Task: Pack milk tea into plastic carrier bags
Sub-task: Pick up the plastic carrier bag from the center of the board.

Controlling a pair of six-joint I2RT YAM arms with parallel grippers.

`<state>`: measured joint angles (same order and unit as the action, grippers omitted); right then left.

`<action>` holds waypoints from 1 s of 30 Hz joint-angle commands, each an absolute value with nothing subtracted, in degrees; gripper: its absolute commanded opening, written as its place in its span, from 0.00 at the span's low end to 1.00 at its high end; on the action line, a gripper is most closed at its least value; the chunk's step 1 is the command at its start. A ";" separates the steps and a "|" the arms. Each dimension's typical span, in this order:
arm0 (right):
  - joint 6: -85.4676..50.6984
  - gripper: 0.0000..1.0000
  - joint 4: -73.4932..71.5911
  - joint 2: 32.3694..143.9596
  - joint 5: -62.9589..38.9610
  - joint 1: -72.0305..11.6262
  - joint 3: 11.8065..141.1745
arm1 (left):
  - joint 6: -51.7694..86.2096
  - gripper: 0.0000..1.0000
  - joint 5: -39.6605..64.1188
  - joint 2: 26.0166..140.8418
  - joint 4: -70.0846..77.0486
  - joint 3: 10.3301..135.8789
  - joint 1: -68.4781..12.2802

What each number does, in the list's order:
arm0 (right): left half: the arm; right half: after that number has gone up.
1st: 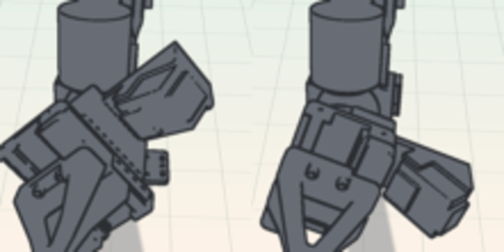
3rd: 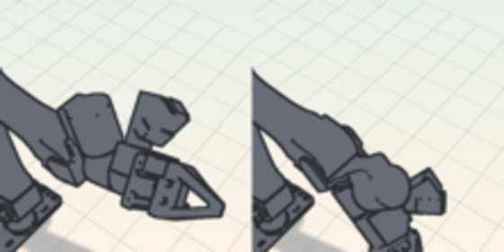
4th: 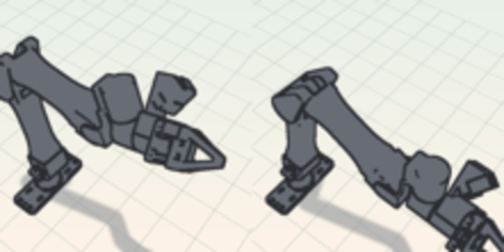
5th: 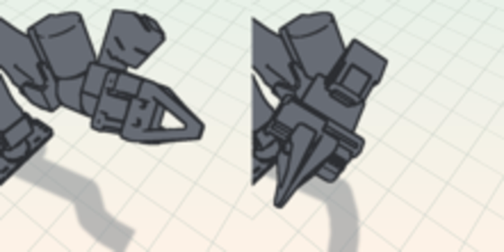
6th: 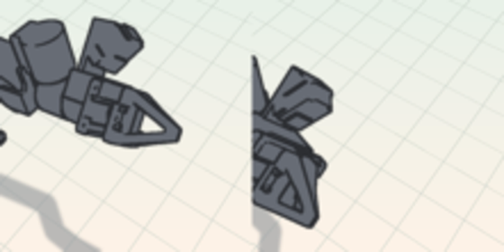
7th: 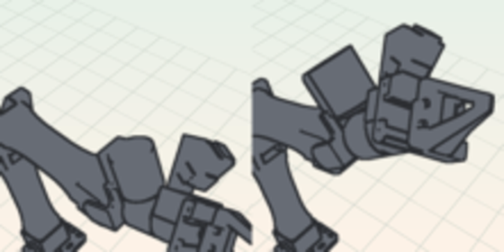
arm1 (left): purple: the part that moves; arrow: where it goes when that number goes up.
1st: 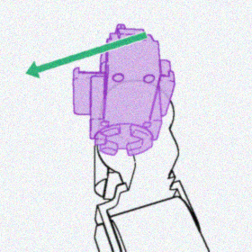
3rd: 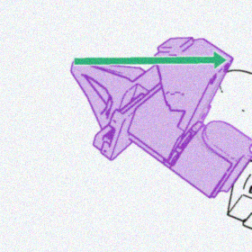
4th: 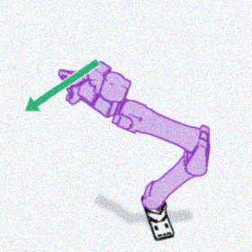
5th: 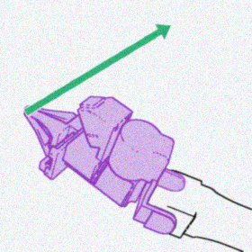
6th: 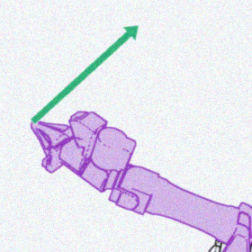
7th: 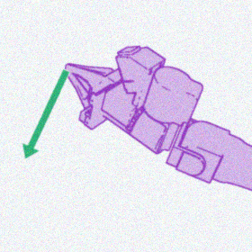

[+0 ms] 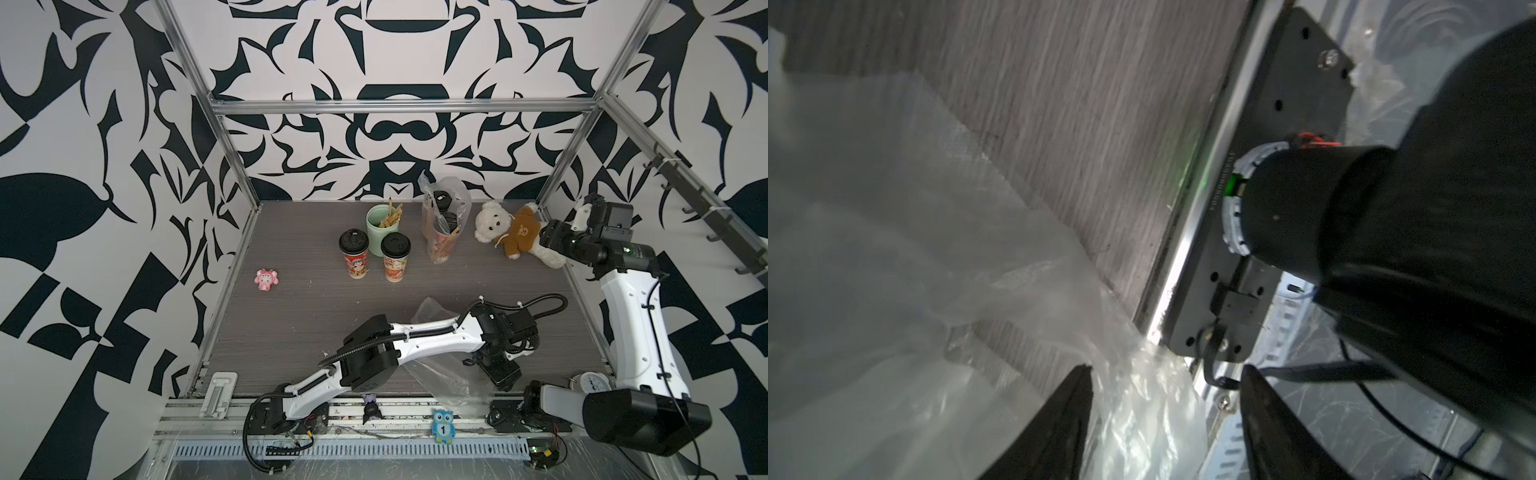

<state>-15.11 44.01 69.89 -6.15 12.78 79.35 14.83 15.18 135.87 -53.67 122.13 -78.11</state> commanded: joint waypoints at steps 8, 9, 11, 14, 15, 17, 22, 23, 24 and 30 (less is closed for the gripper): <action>-15.47 0.73 41.22 67.68 -6.70 13.06 78.24 | 17.83 0.59 7.46 133.87 -54.16 119.50 -78.05; -15.38 0.73 41.13 67.67 -6.84 13.01 78.22 | 17.96 0.59 7.00 133.77 -53.97 119.36 -78.06; -15.38 0.73 40.96 67.57 -6.98 13.07 78.13 | 17.85 0.59 6.74 134.14 -54.09 119.61 -77.97; -15.38 0.73 40.69 67.50 -7.04 13.00 77.88 | 17.74 0.57 7.94 136.09 -56.25 121.63 -77.98; -15.38 0.73 40.64 67.39 -7.10 13.09 77.79 | 17.58 0.53 8.85 136.64 -56.57 122.13 -78.01; -15.36 0.73 40.56 67.37 -7.07 13.05 77.54 | 17.91 0.47 11.08 136.75 -55.84 121.93 -78.04; -15.38 0.73 40.43 67.32 -6.95 13.08 77.01 | 18.99 0.37 14.76 135.63 -52.75 120.39 -77.98; -15.35 0.73 40.43 67.32 -6.98 13.06 76.93 | 19.15 0.37 14.99 135.54 -52.44 120.18 -77.98; -15.33 0.73 40.43 67.24 -7.08 13.02 76.84 | 19.16 0.37 15.66 135.61 -52.30 120.15 -77.96; -15.33 0.73 40.23 67.05 -7.22 13.07 76.46 | 19.65 0.27 16.57 135.88 -52.65 120.06 -77.96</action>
<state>-15.11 42.00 68.64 -6.81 12.80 76.42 18.94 14.87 136.33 -51.51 120.25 -78.06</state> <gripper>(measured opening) 0.730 0.281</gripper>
